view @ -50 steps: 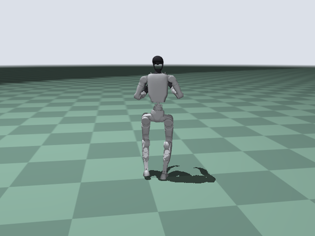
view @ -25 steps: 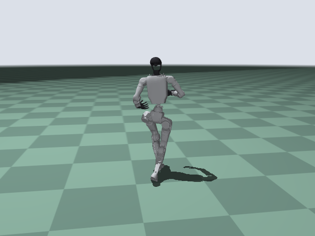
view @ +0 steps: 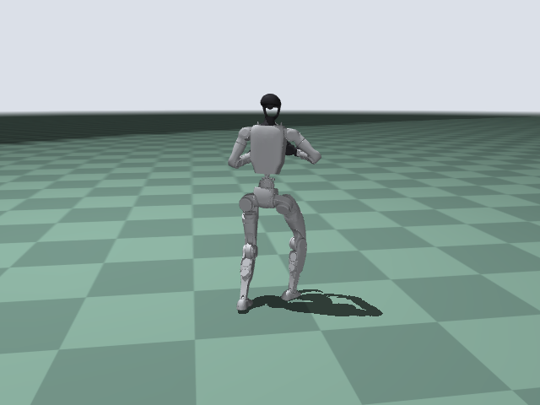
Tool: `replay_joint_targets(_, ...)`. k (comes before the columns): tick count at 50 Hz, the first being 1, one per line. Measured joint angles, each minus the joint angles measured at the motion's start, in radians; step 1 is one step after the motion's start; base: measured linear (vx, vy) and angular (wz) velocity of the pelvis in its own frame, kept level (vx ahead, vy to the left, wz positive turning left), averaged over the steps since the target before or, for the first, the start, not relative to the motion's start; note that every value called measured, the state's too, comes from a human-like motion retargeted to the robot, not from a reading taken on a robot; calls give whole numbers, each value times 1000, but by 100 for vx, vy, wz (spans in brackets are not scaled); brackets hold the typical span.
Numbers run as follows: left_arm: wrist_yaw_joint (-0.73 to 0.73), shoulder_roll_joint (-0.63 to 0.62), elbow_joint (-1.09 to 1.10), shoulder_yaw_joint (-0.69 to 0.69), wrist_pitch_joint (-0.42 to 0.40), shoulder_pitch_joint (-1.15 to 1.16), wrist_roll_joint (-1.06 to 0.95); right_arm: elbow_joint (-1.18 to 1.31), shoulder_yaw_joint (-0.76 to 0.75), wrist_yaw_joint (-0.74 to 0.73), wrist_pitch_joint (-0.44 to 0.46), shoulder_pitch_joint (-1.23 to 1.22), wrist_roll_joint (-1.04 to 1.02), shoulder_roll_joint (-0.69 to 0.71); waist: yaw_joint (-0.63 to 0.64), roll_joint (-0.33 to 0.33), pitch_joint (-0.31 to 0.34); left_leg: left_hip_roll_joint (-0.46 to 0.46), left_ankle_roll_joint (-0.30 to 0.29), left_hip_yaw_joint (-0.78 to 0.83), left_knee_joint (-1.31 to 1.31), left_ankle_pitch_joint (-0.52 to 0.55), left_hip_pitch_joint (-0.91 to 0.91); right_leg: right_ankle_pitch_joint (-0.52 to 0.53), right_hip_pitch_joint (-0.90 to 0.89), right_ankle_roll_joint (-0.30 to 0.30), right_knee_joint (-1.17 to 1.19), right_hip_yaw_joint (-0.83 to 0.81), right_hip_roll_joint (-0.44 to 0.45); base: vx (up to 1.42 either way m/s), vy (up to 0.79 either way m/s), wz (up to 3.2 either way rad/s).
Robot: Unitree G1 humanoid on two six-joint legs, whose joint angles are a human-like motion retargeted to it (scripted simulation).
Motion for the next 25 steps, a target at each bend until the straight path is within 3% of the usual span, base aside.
replay_joint_targets(2,25,12,-9,-25,13,3,-9,-10,39,-9,14,-28,51,-8,18,60,-3,111,-51,-15,183,48,-49,43,75,-17,-66,-40,102,42,-26,-97)
replay_joint_targets(5,55,46,-18,-71,34,18,6,-20,86,-17,35,-44,93,-19,41,85,-3,220,-89,-17,453,152,-126,-18,107,-68,-20,-49,163,43,-22,-109)
replay_joint_targets(7,69,83,-32,-92,50,10,25,-16,129,-22,54,-90,131,-25,83,161,6,373,-115,-73,644,197,-194,-42,222,-134,-174,-96,323,49,-18,-161)
replay_joint_targets(10,44,122,-40,-127,73,23,59,-14,188,8,90,-115,173,-24,134,179,16,457,-98,-120,848,218,-284,-221,261,-199,-138,-70,407,55,-11,-157)
replay_joint_targets(13,-1,153,-12,-118,96,30,115,28,213,72,137,-142,240,39,168,151,48,444,-53,-159,913,172,-381,-289,347,-211,-202,-11,458,62,-5,-154)
replay_joint_targets(16,-10,167,12,-69,111,86,177,66,174,112,168,-81,284,168,193,77,49,338,-2,-137,803,68,-459,-309,408,-174,-254,66,435,69,5,-175)
replay_joint_targets(20,30,163,8,19,93,192,268,111,91,148,179,53,298,330,204,-18,31,148,26,-91,449,-22,-474,-341,448,-106,-236,122,349,69,12,-221)
replay_joint_targets(22,47,162,2,49,76,239,307,126,52,163,177,105,275,373,178,-62,25,50,41,-69,289,-27,-435,-387,426,-72,-128,143,282,57,16,-223)
replay_joint_targets(25,63,159,0,67,63,287,341,136,2,162,174,155,240,389,123,-83,21,-9,96,-32,251,-85,-383,-426,357,-45,128,136,194,42,18,-204)
